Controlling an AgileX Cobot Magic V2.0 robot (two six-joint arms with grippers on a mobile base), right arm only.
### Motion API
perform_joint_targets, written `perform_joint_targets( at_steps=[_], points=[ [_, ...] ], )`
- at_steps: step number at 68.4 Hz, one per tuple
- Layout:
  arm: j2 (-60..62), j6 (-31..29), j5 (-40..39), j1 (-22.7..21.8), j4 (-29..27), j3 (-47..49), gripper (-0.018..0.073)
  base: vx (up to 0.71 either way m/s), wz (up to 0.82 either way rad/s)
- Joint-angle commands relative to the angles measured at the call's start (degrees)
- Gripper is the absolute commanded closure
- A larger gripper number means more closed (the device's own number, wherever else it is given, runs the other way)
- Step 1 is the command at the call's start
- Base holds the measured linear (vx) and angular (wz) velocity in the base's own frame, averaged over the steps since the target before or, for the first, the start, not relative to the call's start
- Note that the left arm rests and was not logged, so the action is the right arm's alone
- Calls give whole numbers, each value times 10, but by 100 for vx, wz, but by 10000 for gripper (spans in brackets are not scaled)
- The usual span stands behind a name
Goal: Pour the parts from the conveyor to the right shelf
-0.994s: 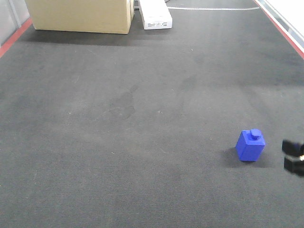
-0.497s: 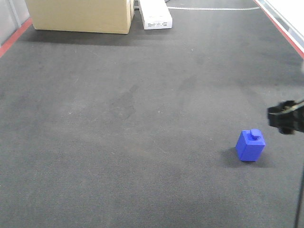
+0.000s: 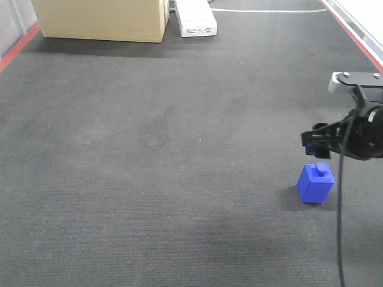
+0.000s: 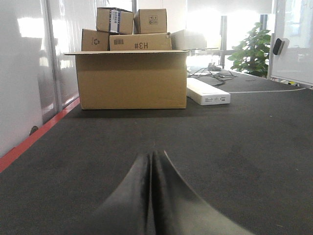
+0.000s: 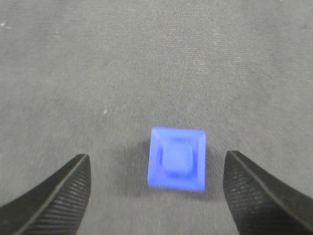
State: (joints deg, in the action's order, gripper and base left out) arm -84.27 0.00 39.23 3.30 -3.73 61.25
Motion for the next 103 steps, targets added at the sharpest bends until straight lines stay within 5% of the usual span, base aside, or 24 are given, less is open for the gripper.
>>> perform_joint_targets(
  at_steps=[1,24,58,68,88,103],
  points=[
    [-10,0,-12,-2,7,37,18,0,0],
    [-85,71,23,-2,52,72,18,0,0],
    [-143,66,50,-2,50,71,41,0,0],
    [-147,62,51,-2,50,71,155,0,0],
    [-144,35,55,-2,54,71,576,0,0],
    [-91,34,32,-2,65,47,568,0,0]
  ],
)
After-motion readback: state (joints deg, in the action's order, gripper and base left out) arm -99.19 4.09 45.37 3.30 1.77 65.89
